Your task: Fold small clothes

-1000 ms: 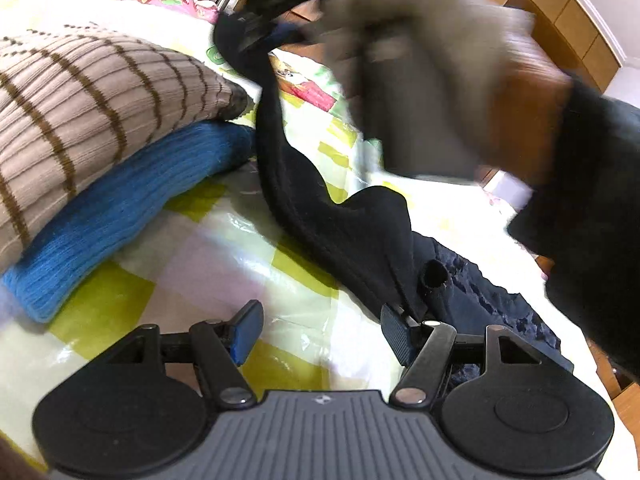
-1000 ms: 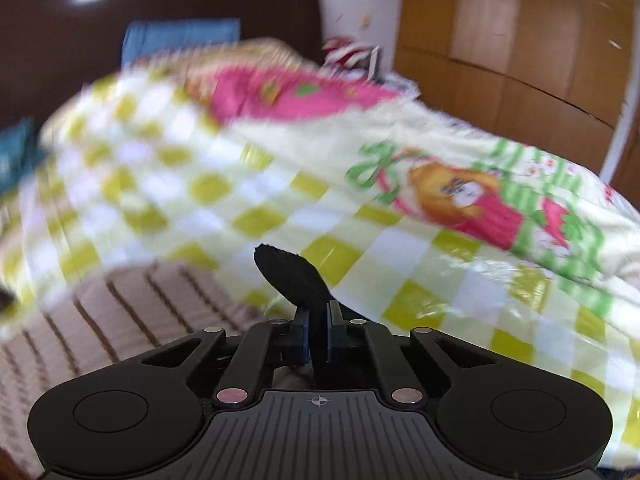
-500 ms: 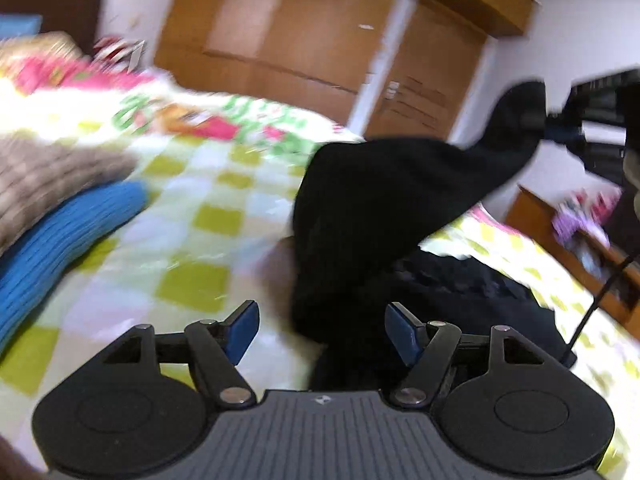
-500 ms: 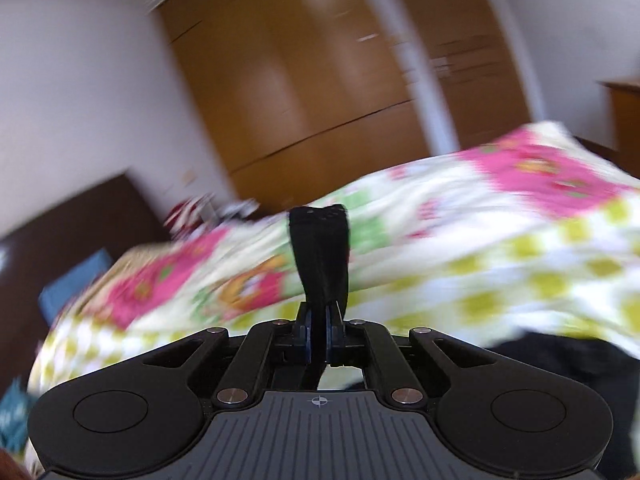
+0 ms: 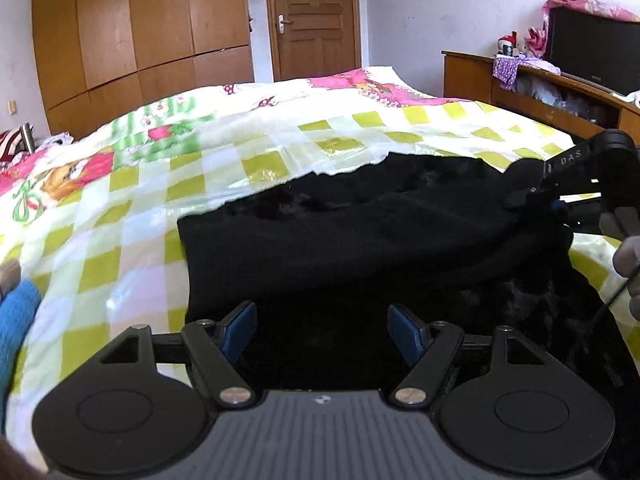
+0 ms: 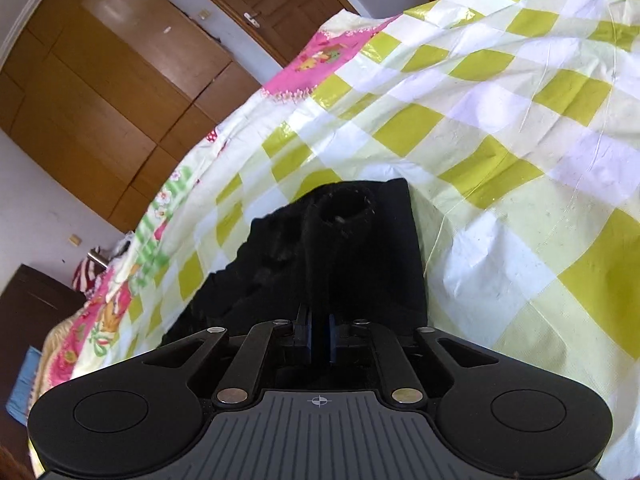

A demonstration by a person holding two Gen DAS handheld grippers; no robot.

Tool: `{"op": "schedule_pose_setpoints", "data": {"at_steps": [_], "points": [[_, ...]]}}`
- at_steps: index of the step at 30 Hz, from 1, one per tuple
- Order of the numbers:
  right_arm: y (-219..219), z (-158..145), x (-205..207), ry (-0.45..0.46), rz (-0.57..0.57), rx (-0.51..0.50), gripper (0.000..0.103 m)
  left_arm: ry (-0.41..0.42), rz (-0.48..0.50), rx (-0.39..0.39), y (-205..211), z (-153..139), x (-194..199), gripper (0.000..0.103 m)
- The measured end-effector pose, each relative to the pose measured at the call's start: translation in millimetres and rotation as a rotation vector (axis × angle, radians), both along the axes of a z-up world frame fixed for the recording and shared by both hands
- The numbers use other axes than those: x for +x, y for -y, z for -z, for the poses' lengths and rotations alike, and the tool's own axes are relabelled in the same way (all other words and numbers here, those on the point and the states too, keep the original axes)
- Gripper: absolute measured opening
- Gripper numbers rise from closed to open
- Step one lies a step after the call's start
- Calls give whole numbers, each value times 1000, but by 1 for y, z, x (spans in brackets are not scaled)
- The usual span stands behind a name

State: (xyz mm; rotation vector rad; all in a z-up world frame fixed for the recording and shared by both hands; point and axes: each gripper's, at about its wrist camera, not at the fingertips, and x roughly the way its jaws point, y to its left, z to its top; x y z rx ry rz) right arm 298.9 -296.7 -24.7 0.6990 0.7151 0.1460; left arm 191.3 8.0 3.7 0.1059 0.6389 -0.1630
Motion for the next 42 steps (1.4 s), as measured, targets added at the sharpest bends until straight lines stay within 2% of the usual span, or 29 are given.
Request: {"op": "schedule_pose_setpoints", "data": {"at_steps": [4, 6, 8, 10, 12, 14, 17, 19, 20, 23, 27, 31, 34, 38, 39, 42], "points": [[8, -8, -3, 34, 3, 40, 15, 31, 17, 33, 1, -10, 10, 84], [16, -10, -3, 46, 22, 63, 20, 42, 18, 22, -1, -13, 14, 85], [20, -9, 0, 35, 37, 66, 20, 43, 11, 4, -4, -15, 20, 85], [19, -7, 4, 14, 45, 66, 10, 27, 8, 5, -4, -11, 29, 86], [20, -13, 5, 18, 26, 127, 8, 16, -2, 10, -6, -10, 35, 86], [20, -26, -1, 67, 11, 152, 8, 24, -12, -1, -11, -10, 37, 86], [22, -27, -6, 80, 22, 72, 9, 11, -15, 9, -14, -3, 38, 86], [22, -10, 2, -25, 32, -34, 12, -35, -20, 41, -13, 9, 42, 86], [24, -3, 3, -56, 35, -32, 13, -48, -18, 49, -13, 13, 41, 86], [35, -5, -11, -39, 47, 30, 17, -36, -5, 71, -13, 14, 34, 86], [43, -16, -40, -12, 2, -5, 18, -27, 4, 73, -19, 12, 27, 86], [18, -26, -70, 30, -110, -298, 18, -30, 1, 75, -20, 14, 26, 86], [-1, -24, -77, 67, -164, -458, 26, -27, -4, 66, -19, 13, 27, 86], [-12, -20, -60, 103, -179, -485, 25, -27, -1, 57, -20, 10, 28, 86], [-12, -19, -54, 99, -163, -483, 17, -28, -3, 62, -21, 10, 27, 86], [4, -16, -45, 37, -94, -411, 15, -43, -16, 68, -30, 13, 26, 86]]}}
